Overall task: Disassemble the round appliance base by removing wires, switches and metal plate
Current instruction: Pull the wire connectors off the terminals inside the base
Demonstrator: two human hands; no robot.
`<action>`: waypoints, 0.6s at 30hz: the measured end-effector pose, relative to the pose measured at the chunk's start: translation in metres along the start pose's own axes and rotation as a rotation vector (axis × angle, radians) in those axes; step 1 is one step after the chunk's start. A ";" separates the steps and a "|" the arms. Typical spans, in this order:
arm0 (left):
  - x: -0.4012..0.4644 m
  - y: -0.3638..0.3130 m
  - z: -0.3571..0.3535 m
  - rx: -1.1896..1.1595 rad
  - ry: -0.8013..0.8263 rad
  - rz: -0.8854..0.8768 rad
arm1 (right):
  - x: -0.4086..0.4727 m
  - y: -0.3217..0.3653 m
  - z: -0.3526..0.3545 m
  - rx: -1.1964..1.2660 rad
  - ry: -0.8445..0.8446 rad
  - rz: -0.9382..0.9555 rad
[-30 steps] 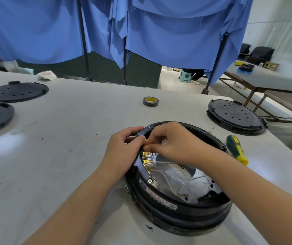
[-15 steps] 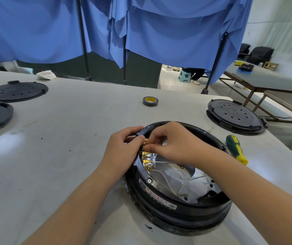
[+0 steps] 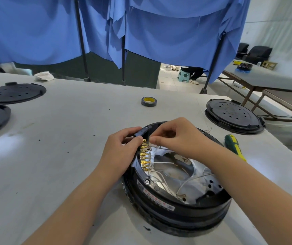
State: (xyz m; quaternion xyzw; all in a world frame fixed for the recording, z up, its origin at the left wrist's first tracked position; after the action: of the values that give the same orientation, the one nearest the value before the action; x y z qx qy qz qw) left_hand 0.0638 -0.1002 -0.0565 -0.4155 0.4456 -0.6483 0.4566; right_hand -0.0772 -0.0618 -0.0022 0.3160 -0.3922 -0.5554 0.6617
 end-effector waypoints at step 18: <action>-0.001 -0.001 0.001 -0.001 -0.006 0.016 | 0.004 -0.076 0.145 -0.144 -0.410 -0.284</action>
State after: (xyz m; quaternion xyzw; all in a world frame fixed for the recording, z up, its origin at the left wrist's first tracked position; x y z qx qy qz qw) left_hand 0.0646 -0.0997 -0.0553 -0.4141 0.4479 -0.6432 0.4628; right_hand -0.2401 -0.0772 0.0051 0.2008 -0.4293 -0.7217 0.5045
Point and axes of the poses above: each hand's wrist, its own x-axis towards the middle knuckle, its own z-axis out of the back of the hand, y = z × x, the point moved 9 cm from there along x, towards the middle knuckle, and after that the axes turned 14 degrees about x, right-handed, at the moved point
